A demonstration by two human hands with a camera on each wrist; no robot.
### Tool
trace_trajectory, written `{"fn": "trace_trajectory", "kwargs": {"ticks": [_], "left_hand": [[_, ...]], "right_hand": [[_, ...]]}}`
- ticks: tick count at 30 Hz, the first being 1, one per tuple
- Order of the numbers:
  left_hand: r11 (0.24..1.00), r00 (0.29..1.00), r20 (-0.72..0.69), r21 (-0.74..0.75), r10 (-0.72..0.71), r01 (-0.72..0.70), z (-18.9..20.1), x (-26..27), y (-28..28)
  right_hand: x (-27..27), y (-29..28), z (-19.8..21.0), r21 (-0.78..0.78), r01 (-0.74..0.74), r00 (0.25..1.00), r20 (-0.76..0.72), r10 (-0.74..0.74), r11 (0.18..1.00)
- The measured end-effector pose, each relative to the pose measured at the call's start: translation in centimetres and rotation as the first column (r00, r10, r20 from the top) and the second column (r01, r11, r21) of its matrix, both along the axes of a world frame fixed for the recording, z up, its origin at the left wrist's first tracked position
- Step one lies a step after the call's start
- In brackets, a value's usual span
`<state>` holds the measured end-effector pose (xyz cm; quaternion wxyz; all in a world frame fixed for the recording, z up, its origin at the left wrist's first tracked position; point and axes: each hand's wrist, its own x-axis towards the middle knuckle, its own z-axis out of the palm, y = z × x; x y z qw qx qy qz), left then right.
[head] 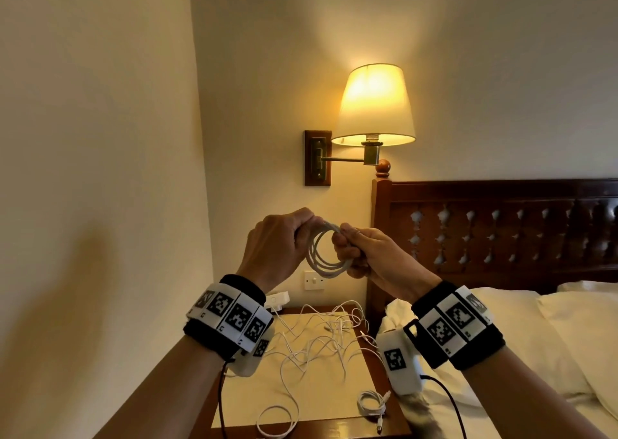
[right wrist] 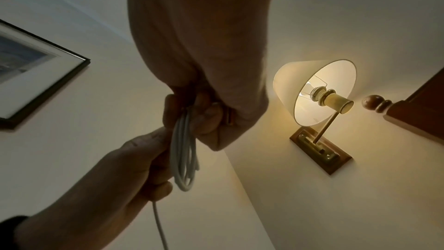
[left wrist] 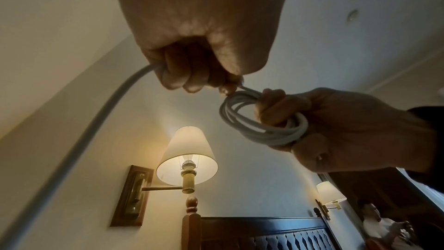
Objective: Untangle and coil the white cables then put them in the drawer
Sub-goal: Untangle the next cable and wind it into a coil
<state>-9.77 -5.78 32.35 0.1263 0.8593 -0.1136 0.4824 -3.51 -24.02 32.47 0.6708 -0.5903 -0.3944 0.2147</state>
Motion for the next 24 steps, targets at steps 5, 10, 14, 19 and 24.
{"fn": "trace_trajectory", "kwargs": {"ticks": [5,10,14,19,24], "left_hand": [[0.981,0.988,-0.104,-0.171,-0.113,0.094,-1.4,1.2,0.8],[0.97,0.984,-0.135,-0.225,-0.12,0.088,-3.3,1.3,2.2],[0.978,0.99,-0.133,-0.206,-0.044,0.016,-5.7,1.0,5.5],[0.972,0.967,-0.245,-0.199,0.07,-0.121,-7.0,0.5,6.8],[0.95,0.862,-0.501,0.223,-0.083,0.221,-5.2,-1.7,0.8]], "right_hand": [[0.5,0.1,-0.5,0.06,-0.018,0.992,-0.126,0.026,0.998],[1.0,-0.4,-1.0,0.244,-0.059,0.941,-0.31,0.135,0.968],[2.0,-2.3,-0.1,0.361,0.019,0.922,-0.367,0.124,0.932],[2.5,-3.0,0.1,0.311,0.097,0.956,-0.293,-0.001,0.945],[1.9,-1.8,0.3,0.084,0.32,0.918,0.219,-0.331,0.944]]}}
